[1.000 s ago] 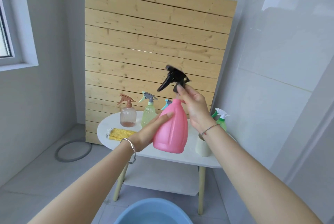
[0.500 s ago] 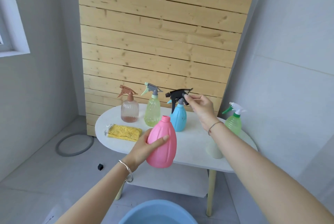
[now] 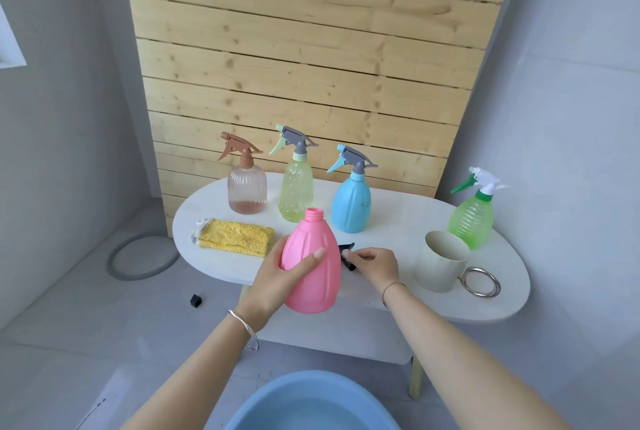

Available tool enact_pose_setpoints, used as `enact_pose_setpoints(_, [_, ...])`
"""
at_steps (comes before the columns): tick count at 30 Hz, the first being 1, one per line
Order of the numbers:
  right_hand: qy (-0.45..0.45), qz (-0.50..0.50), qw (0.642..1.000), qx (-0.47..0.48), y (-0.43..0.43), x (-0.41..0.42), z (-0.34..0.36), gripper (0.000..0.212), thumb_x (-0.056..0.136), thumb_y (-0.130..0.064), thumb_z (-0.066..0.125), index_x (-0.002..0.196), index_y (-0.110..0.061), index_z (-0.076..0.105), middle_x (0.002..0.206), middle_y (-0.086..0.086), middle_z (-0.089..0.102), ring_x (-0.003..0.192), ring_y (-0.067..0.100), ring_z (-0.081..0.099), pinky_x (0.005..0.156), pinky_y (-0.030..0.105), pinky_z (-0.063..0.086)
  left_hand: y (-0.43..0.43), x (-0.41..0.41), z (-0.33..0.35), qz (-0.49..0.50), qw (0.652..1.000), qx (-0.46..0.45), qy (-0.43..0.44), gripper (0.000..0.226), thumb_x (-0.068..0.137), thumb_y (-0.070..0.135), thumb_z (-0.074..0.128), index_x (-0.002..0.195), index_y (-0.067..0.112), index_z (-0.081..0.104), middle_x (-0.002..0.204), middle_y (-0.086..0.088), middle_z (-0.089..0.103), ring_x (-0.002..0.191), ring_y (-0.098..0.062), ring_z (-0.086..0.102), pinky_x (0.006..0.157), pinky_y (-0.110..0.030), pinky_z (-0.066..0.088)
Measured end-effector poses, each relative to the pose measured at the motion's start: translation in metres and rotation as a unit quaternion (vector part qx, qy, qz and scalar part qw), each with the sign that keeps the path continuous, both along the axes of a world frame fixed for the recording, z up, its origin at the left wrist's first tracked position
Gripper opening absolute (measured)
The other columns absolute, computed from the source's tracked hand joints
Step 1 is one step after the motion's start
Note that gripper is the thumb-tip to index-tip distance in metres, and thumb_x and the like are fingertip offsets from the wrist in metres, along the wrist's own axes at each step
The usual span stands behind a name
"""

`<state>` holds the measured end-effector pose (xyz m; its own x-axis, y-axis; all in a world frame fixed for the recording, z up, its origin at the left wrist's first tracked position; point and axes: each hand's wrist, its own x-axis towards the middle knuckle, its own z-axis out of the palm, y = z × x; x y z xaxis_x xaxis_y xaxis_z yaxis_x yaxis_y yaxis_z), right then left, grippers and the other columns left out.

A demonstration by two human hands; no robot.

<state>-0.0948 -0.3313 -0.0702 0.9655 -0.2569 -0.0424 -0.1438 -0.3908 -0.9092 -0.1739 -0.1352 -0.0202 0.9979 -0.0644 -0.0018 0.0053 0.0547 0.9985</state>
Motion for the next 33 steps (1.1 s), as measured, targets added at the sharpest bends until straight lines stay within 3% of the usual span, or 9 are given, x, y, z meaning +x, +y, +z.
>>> enact_pose_setpoints(5, [-0.044,-0.027,0.999,-0.009,-0.009,0.0,0.006,0.028,0.075,-0.037,0.076,0.089,-0.012,0.073,0.091,-0.004,0.071,0.086,0.01,0.063,0.077,0.021,0.045,-0.01,-0.002,-0.005,-0.006,1.0,-0.001,0.004,0.069,0.061,0.057,0.079,0.12,0.03,0.057,0.107,0.008,0.068,0.09,-0.003,0.067,0.063,-0.014,0.051])
enact_pose_setpoints(10, [-0.133,-0.046,0.99,-0.006,-0.041,-0.019,0.05,0.016,0.081,-0.033,0.073,0.084,-0.018,0.068,0.071,-0.013,0.059,0.062,0.01,0.046,0.061,0.018,0.04,-0.019,-0.004,-0.008,0.0,1.0,-0.006,0.006,0.072,0.056,0.056,0.077,0.119,0.029,0.057,0.109,0.006,0.067,0.095,-0.007,0.065,0.062,-0.013,0.051])
enact_pose_setpoints(12, [-0.177,-0.08,0.98,-0.042,-0.063,-0.026,0.061,0.013,0.08,-0.03,0.074,0.08,-0.019,0.067,0.074,-0.011,0.064,0.062,0.011,0.05,0.063,0.022,0.043,-0.027,-0.006,-0.006,-0.007,1.0,-0.004,0.002,0.079,0.049,0.064,0.076,0.118,0.031,0.056,0.111,0.006,0.067,0.097,-0.008,0.065,0.066,-0.016,0.051])
enact_pose_setpoints(15, [-0.193,-0.168,0.957,-0.133,-0.099,-0.036,0.062,0.021,0.078,-0.034,0.074,0.089,-0.018,0.066,0.094,-0.004,0.068,0.085,0.017,0.057,0.078,0.033,0.044,-0.04,-0.01,-0.004,-0.021,1.0,-0.004,0.0,0.073,0.056,0.061,0.082,0.117,0.03,0.056,0.112,0.005,0.066,0.098,-0.008,0.064,0.067,-0.016,0.051])
enact_pose_setpoints(19, [-0.067,-0.249,0.956,-0.137,-0.145,-0.05,0.037,0.04,0.083,-0.042,0.067,0.11,-0.013,0.062,0.118,0.008,0.06,0.114,0.032,0.051,0.096,0.043,0.038,-0.059,-0.019,-0.002,-0.03,1.0,0.001,0.001,0.064,0.06,0.054,0.081,0.113,0.031,0.056,0.112,0.005,0.064,0.098,-0.007,0.063,0.068,-0.016,0.05])
enact_pose_setpoints(22, [-0.026,-0.235,0.971,-0.018,-0.158,-0.063,0.014,0.027,0.089,-0.04,0.061,0.088,-0.013,0.061,0.093,0.005,0.065,0.092,0.027,0.055,0.078,0.034,0.045,-0.068,-0.029,-0.004,-0.041,0.999,-0.007,0.003,0.054,0.069,0.043,0.08,0.115,0.031,0.055,0.111,0.006,0.064,0.095,-0.004,0.063,0.066,-0.013,0.051])
enact_pose_setpoints(24, [-0.043,-0.225,0.973,0.043,-0.157,-0.073,0.006,0.027,0.093,-0.033,0.058,0.08,-0.009,0.056,0.074,0.002,0.054,0.08,0.022,0.048,0.063,0.027,0.037,-0.069,-0.034,-0.007,-0.045,0.999,-0.004,0.004,0.062,0.065,0.048,0.079,0.119,0.03,0.054,0.112,0.008,0.064,0.097,-0.003,0.062,0.066,-0.014,0.052])
enact_pose_setpoints(30, [-0.079,-0.196,0.974,0.076,-0.144,-0.104,0.014,0.039,0.098,-0.024,0.048,0.063,-0.015,0.036,0.064,0.0,0.036,0.063,0.016,0.032,0.056,0.027,0.026,-0.065,-0.055,-0.013,-0.038,0.999,0.013,0.014,0.072,0.059,0.053,0.077,0.122,0.027,0.053,0.113,0.005,0.064,0.1,-0.009,0.063,0.07,-0.018,0.051])
enact_pose_setpoints(33, [-0.1,-0.184,0.974,0.089,-0.139,-0.118,0.027,0.039,0.099,-0.024,0.046,0.063,-0.015,0.034,0.063,0.0,0.036,0.062,0.016,0.032,0.057,0.027,0.026,-0.059,-0.066,-0.018,-0.025,0.999,0.016,0.021,0.082,0.047,0.064,0.076,0.117,0.029,0.053,0.113,0.003,0.064,0.101,-0.012,0.063,0.076,-0.026,0.053])
